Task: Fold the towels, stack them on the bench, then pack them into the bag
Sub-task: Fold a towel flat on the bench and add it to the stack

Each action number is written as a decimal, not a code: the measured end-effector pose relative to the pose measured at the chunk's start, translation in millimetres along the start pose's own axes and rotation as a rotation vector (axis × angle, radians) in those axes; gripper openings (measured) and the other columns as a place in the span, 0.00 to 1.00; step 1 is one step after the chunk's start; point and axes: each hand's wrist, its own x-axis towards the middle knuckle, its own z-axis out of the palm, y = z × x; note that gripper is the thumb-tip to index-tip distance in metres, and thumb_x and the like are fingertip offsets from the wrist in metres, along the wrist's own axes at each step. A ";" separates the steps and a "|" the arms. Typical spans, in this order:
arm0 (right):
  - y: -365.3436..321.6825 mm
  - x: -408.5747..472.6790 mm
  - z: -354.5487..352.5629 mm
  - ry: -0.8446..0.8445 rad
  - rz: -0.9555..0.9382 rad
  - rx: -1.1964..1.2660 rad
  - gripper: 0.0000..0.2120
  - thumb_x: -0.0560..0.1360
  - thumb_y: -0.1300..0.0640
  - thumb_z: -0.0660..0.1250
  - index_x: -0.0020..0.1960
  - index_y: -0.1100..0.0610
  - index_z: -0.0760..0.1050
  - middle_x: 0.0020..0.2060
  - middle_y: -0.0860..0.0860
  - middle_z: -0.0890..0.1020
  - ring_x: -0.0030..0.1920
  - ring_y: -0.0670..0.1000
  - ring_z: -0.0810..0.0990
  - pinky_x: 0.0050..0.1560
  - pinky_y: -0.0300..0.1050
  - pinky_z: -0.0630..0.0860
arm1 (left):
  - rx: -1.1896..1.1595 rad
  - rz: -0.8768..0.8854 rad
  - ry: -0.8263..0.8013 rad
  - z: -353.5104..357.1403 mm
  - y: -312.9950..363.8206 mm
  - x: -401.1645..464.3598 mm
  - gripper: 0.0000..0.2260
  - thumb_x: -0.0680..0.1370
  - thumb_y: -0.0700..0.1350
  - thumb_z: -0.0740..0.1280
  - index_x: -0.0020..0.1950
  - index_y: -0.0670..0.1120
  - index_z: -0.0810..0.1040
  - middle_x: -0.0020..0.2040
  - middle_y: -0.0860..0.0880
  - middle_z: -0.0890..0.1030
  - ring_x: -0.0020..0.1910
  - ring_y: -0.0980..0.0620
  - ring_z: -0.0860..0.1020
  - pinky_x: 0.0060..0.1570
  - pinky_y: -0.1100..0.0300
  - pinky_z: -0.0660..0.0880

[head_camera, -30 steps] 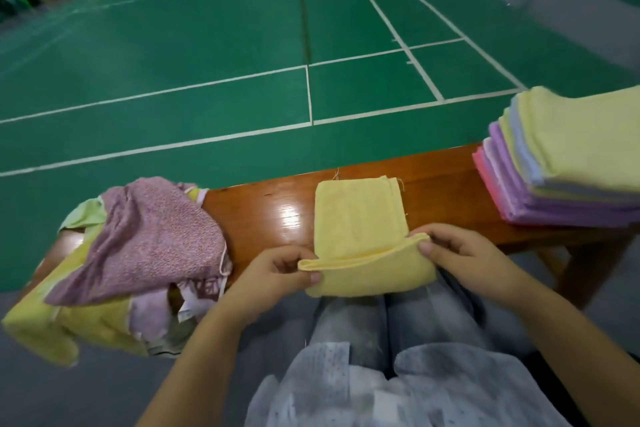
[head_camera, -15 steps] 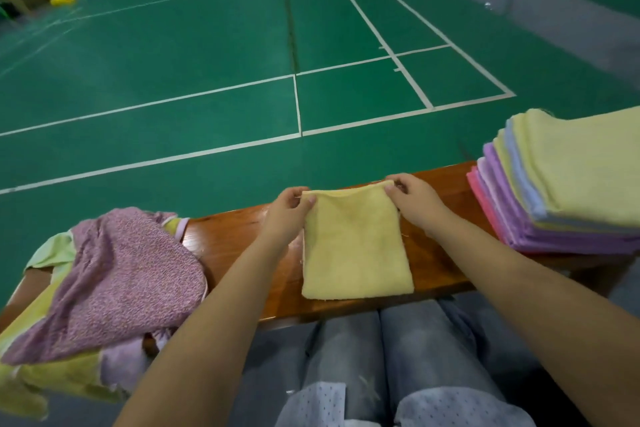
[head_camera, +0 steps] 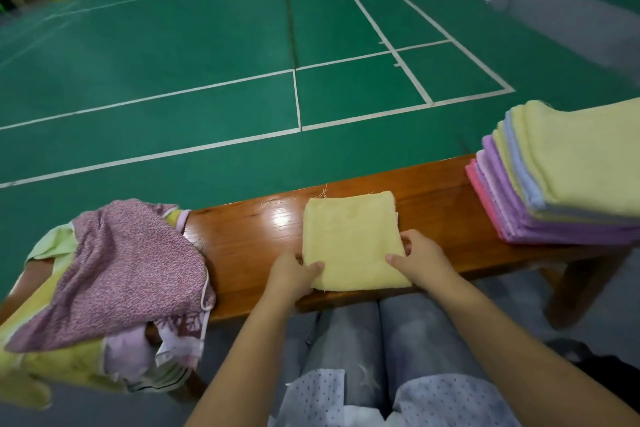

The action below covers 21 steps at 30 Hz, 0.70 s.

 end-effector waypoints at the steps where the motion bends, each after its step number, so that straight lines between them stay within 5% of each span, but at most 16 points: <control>1: 1.6 -2.4 -0.2 -0.007 -0.001 -0.019 0.26 0.75 0.53 0.69 0.69 0.57 0.66 0.60 0.54 0.76 0.55 0.52 0.75 0.49 0.45 0.75 | -0.005 -0.011 -0.018 -1.8 -1.2 -2.4 0.22 0.76 0.45 0.71 0.66 0.41 0.68 0.56 0.46 0.76 0.51 0.47 0.78 0.46 0.54 0.81; 4: 13.3 -13.1 -1.1 -0.063 0.005 -0.037 0.21 0.73 0.52 0.70 0.63 0.57 0.69 0.52 0.51 0.77 0.50 0.49 0.76 0.42 0.42 0.74 | 0.064 -0.048 -0.103 -8.1 -9.5 -11.7 0.21 0.74 0.43 0.73 0.64 0.42 0.70 0.53 0.47 0.77 0.50 0.48 0.78 0.44 0.52 0.82; 7: 21.9 -24.3 -2.5 -0.100 0.025 -0.119 0.13 0.74 0.48 0.69 0.52 0.55 0.71 0.46 0.50 0.78 0.46 0.49 0.78 0.47 0.46 0.78 | 0.175 -0.029 -0.105 -13.7 -11.9 -15.6 0.22 0.74 0.42 0.73 0.64 0.41 0.69 0.48 0.50 0.74 0.49 0.49 0.76 0.39 0.57 0.80; 9: 20.9 -28.7 -5.0 -0.100 0.016 -0.214 0.13 0.76 0.45 0.66 0.50 0.55 0.72 0.44 0.50 0.78 0.45 0.48 0.78 0.44 0.42 0.76 | 0.217 0.000 -0.042 -17.1 -5.5 -12.8 0.23 0.76 0.46 0.70 0.68 0.40 0.68 0.53 0.48 0.76 0.52 0.48 0.76 0.44 0.57 0.79; 12: 15.3 -31.6 -6.4 -0.053 -0.001 -0.225 0.16 0.77 0.44 0.63 0.55 0.56 0.71 0.46 0.48 0.76 0.46 0.48 0.75 0.44 0.42 0.73 | 0.223 0.009 0.029 -16.7 7.9 -6.6 0.28 0.78 0.53 0.66 0.71 0.39 0.65 0.62 0.44 0.75 0.57 0.46 0.76 0.55 0.53 0.77; 15: 8.5 -32.2 -7.9 -0.072 0.040 -0.185 0.21 0.78 0.44 0.62 0.63 0.58 0.67 0.53 0.51 0.75 0.48 0.48 0.73 0.46 0.42 0.73 | 0.150 -0.004 0.011 -10.7 17.4 -2.5 0.24 0.78 0.55 0.65 0.65 0.38 0.70 0.51 0.46 0.76 0.50 0.47 0.76 0.48 0.55 0.77; 18: 6.7 -28.3 -13.0 -0.133 0.116 -0.099 0.27 0.77 0.44 0.63 0.68 0.59 0.62 0.60 0.54 0.74 0.52 0.50 0.75 0.51 0.45 0.76 | 0.151 -0.019 -0.020 -7.9 22.4 -0.7 0.23 0.77 0.56 0.66 0.61 0.39 0.73 0.54 0.44 0.78 0.49 0.47 0.77 0.40 0.57 0.75; 21: 9.2 -24.2 -16.3 -0.190 0.191 0.018 0.28 0.77 0.45 0.64 0.70 0.60 0.61 0.54 0.53 0.76 0.50 0.52 0.79 0.51 0.48 0.80 | 0.112 -0.039 -0.053 -7.4 22.7 0.9 0.23 0.75 0.57 0.69 0.60 0.40 0.74 0.54 0.45 0.78 0.50 0.46 0.77 0.36 0.58 0.73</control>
